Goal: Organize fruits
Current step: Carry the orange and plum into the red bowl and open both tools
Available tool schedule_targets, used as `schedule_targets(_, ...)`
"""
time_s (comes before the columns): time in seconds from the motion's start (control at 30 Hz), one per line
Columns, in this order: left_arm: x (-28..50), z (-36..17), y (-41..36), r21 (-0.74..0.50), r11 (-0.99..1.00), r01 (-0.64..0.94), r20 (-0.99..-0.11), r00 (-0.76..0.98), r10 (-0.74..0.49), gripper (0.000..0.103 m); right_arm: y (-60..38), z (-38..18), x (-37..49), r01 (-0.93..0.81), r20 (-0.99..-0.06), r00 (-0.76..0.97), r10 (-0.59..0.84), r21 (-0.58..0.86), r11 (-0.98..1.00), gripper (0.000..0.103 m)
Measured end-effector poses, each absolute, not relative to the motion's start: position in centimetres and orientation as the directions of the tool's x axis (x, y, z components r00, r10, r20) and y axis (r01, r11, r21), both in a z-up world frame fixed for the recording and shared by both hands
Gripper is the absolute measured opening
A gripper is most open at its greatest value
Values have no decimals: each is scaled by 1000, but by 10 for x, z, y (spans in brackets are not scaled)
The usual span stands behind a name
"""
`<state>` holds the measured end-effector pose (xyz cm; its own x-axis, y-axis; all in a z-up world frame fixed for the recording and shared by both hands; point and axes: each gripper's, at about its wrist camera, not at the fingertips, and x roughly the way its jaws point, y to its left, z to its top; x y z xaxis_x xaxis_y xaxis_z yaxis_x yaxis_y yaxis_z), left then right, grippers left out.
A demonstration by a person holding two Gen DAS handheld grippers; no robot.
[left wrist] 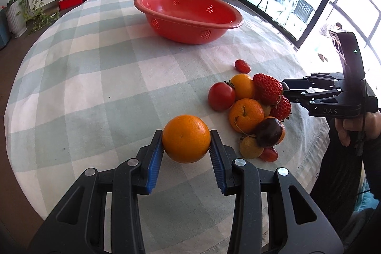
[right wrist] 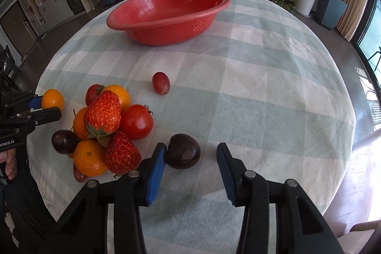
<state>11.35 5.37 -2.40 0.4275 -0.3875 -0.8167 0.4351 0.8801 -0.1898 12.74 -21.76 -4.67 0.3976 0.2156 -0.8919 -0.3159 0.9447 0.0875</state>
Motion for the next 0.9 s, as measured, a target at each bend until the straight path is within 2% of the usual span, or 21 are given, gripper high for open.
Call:
schedule_targets(0.17, 113, -25, 50, -175, 879, 444, -817, 433, -381, 36, -210, -47, 125, -352, -890, 402, 218, 70, 933, 32)
schedule_targets(0.4, 112, -22, 51, -183, 878, 443, -803, 447, -393, 36, -215, -39, 124, -336, -876, 416, 245, 103, 936, 31)
schedule_targets(0.6, 117, -13, 57, -230, 873, 429, -782, 453, -429, 35, -229, -11, 129, -311, -830, 470, 300, 163, 936, 31)
schedule_targets(0.9, 170, 52, 38, -167, 875, 455, -718, 552, -424, 36, -235, 44, 190, -288, -720, 582, 379, 253, 924, 31)
